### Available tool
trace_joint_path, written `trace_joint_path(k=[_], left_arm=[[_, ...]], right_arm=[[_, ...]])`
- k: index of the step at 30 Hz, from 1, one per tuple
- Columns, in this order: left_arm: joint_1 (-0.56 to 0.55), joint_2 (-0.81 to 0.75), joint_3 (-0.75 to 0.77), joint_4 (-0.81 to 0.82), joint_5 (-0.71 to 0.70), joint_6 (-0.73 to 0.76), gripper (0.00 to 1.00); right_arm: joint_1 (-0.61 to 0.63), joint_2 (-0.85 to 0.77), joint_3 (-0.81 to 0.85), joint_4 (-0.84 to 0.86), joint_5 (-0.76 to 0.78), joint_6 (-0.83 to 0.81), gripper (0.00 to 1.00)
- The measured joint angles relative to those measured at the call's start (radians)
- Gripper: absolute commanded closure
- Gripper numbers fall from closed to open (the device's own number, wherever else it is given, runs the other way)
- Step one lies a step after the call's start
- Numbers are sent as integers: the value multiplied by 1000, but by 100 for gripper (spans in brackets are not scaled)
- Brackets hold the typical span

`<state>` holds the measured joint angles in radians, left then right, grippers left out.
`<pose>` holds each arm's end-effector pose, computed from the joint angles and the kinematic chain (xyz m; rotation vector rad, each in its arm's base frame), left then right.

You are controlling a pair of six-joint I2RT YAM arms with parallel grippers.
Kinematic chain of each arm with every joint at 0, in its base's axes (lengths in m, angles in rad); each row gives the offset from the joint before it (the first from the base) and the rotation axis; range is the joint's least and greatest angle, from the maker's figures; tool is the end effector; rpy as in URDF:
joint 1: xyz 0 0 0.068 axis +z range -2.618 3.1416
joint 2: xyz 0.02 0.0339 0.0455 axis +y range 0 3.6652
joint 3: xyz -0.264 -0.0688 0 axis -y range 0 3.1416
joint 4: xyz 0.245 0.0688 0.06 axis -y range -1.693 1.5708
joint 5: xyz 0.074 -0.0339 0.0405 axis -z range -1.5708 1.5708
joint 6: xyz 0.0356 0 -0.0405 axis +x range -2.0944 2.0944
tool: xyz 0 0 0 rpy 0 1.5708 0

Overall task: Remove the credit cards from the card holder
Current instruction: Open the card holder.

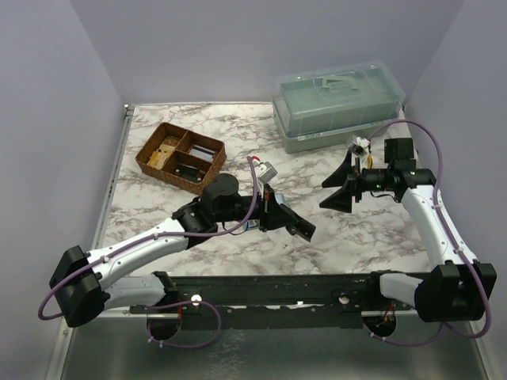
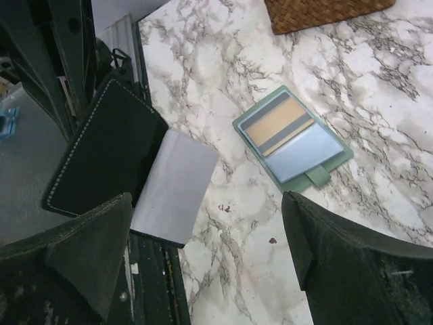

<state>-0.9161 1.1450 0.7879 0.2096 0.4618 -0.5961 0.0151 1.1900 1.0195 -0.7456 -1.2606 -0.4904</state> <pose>0.1495 -0.2208 0.3089 0.6885 1.8291 -1.4609 0.2246 0.0373 0.3088 -0.9553 1.7671 1.2267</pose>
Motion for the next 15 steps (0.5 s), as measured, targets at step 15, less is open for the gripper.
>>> trace_joint_path(k=[15], left_arm=[[26,58,94,-193,158,63,100]], right_arm=[[3,-35,-152,23,-85,-120,1]])
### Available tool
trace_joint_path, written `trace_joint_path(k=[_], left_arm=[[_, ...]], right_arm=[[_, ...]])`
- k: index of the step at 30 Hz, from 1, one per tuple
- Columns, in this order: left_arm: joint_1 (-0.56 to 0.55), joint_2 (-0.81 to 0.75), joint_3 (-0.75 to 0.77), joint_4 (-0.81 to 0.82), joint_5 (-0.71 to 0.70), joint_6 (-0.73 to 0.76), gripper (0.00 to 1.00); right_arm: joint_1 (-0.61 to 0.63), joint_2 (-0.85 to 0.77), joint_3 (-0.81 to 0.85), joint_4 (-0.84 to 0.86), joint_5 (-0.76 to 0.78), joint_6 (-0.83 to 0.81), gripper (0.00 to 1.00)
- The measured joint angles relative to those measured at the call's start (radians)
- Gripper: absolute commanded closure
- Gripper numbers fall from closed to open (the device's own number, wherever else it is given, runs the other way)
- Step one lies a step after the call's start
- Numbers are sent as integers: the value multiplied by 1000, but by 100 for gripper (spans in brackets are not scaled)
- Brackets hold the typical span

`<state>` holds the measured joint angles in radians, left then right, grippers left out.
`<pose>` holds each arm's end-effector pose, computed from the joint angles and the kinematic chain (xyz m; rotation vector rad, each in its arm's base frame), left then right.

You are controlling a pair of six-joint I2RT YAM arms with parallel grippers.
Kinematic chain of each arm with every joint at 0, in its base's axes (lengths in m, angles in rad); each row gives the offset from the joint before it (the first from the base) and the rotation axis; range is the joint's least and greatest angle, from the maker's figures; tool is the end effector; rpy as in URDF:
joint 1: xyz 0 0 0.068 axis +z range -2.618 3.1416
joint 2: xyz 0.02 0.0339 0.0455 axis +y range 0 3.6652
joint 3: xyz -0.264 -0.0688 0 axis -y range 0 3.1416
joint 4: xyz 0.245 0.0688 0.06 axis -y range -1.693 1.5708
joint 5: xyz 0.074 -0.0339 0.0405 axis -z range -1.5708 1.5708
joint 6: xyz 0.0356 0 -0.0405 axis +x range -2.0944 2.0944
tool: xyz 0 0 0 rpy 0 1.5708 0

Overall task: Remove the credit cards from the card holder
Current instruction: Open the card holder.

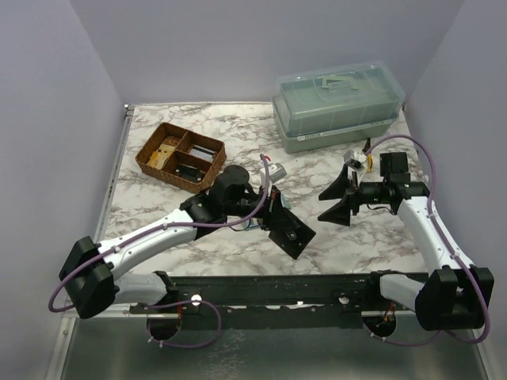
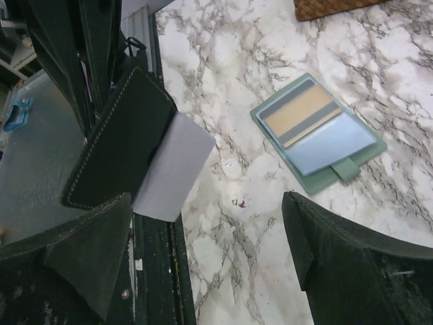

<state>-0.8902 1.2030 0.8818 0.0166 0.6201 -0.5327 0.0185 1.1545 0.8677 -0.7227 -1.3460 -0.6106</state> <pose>0.1568 -0.2265 0.3085 0.8483 1.9534 -1.4964 0.2081 0.0386 0.2738 -1.0119 1.6866 1.3004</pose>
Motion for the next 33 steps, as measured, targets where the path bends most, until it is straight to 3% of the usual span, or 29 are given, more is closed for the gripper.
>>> trace_joint_path(k=[6,13,17,21,27,33], left_arm=[[0,173,13,113,24,-89,100],[1,270,6,293,28,-178,100],[28,246,-175,452,31,-245,100],[55,245,-371,487,26,-288,100],[91,67,-579,488,-13,-339,100],[99,-137,-612,336,-119,-386,97]], right_arm=[[-124,-113,-86,184,55,216,0],[-203,-143,-116,282,140,325,1],[-204,-127,-121,305,156,349,2],[-204,-98,-123,318,156,357,2],[-204,-84,-127,318,141,353,4],[-168,-27,-123,308,110,321,6]])
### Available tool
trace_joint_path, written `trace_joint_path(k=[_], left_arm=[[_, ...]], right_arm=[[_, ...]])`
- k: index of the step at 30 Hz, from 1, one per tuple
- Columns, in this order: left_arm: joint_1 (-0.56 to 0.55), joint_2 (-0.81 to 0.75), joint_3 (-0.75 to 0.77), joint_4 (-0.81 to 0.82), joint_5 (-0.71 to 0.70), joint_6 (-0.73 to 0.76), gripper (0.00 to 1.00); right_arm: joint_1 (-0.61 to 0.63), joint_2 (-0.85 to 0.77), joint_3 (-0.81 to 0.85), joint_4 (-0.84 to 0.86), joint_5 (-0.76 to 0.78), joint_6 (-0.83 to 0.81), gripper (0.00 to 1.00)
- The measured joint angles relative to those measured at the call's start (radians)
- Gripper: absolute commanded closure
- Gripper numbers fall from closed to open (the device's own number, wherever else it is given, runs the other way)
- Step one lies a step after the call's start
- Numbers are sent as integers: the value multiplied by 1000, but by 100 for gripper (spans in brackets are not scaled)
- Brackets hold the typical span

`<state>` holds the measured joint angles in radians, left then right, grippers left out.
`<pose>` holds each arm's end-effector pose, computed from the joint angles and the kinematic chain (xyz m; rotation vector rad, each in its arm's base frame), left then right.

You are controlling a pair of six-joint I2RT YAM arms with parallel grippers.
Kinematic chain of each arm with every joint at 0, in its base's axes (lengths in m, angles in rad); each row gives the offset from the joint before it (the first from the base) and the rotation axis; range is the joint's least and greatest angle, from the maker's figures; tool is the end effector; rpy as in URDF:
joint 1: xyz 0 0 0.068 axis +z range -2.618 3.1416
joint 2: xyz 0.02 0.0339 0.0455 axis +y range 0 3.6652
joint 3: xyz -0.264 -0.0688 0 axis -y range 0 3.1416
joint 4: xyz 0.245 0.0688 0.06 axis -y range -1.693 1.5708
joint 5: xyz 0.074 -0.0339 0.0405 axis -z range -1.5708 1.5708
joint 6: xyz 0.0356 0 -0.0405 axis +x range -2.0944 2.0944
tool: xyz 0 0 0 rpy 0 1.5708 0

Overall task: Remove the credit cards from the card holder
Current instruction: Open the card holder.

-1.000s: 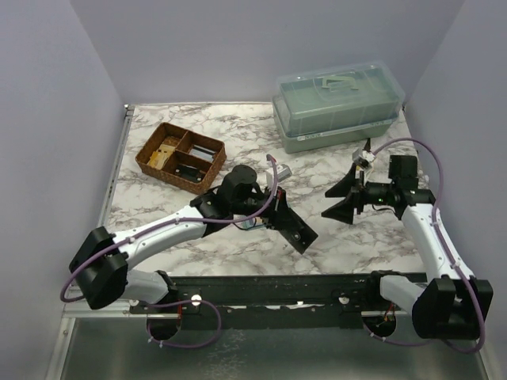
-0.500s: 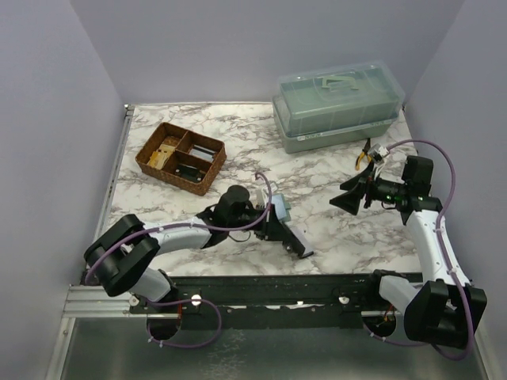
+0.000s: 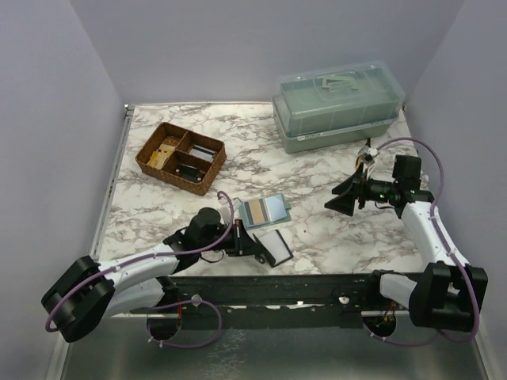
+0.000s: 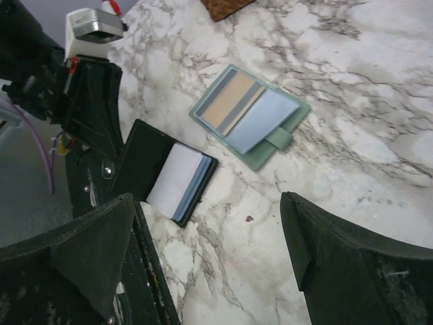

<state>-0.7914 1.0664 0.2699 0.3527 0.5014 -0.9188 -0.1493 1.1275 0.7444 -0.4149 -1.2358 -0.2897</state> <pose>0.1296 -0.1555 0.1662 0.2262 2.3318 -1.4913 0.2189 0.0011 0.2547 -0.6797 1.8522 1.1469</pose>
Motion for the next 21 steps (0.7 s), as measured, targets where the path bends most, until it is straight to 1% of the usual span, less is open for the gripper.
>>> trace_joint_path(k=[1,4,7,9,12,15,19,21], left_arm=[[0,-16,0,-30,-22,-12,96],[5,-56,-1,-171,-103,-69,83],[5,-68,0,-274,-158,-112,79],[5,-79,0,-367,-201,-146,74],[5,-107,14,-489,-253,-180,66],[5,-180,66,-658,-317,-232,56],[5,-262,157,-826,-378,-288,51],[5,-285,207,-898,-399,-293,50]], right_arm=[[23,15,3,-5,1,-5,6],[112,60,16,-15,11,-20,7],[195,95,29,-21,23,-26,7],[227,114,35,-23,26,-28,7],[235,130,36,-24,35,-31,7],[235,131,36,-24,41,-34,7],[235,131,36,-24,44,-34,7],[235,131,36,-24,45,-36,7]])
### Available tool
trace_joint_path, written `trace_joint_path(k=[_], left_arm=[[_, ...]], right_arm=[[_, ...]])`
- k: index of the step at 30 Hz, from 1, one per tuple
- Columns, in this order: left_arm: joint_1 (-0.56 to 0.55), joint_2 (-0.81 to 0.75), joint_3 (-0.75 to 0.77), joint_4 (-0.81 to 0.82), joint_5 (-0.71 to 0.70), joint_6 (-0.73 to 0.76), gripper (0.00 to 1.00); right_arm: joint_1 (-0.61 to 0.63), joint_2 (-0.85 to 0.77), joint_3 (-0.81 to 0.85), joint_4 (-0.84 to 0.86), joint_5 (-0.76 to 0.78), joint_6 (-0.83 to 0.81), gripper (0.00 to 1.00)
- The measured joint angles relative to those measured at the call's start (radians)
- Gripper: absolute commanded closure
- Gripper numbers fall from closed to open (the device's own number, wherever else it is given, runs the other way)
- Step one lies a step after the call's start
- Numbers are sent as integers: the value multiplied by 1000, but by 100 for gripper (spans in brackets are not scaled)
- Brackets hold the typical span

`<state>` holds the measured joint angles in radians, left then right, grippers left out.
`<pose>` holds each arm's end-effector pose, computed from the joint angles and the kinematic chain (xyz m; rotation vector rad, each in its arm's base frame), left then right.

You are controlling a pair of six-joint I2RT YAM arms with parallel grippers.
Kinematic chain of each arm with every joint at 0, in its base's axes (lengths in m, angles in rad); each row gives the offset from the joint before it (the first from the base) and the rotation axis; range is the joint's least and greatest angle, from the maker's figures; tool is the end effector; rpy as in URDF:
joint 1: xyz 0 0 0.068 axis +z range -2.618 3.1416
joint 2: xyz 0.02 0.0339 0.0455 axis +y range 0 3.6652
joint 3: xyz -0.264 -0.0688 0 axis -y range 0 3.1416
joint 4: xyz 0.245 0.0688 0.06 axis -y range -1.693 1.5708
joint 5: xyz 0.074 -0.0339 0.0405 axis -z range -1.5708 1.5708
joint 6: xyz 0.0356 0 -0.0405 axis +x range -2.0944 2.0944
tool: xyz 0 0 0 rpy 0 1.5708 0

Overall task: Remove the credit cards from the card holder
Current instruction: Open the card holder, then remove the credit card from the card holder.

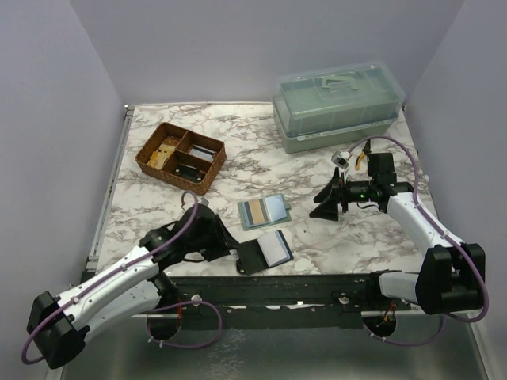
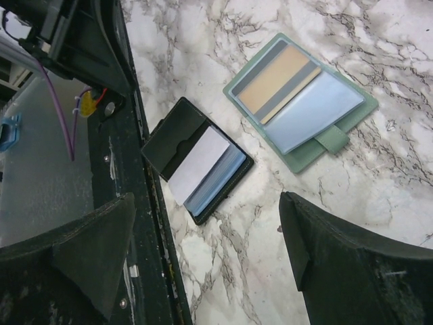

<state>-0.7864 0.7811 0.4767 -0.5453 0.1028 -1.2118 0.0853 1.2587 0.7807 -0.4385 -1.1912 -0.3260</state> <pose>0.1079 -0.1133 0.2010 -0.5158 2.6349 -0.9259 0.2335 0.0531 0.2361 -0.8812 1.9128 1.2973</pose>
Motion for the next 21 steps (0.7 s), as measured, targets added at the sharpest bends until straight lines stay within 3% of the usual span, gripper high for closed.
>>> trace_joint_path(k=[5,11,13,21], left_arm=[[0,5,130,-144,-17,39,43],[-31,176,233,-65,37,90,34],[-78,290,277,-42,9,86,4],[-322,637,504,-41,-252,-75,1]], right_arm=[[0,0,0,-1,1,-8,7],[0,0,0,-2,1,-16,6],[0,-2,0,-5,3,-21,6],[0,-27,-3,-5,34,-23,5]])
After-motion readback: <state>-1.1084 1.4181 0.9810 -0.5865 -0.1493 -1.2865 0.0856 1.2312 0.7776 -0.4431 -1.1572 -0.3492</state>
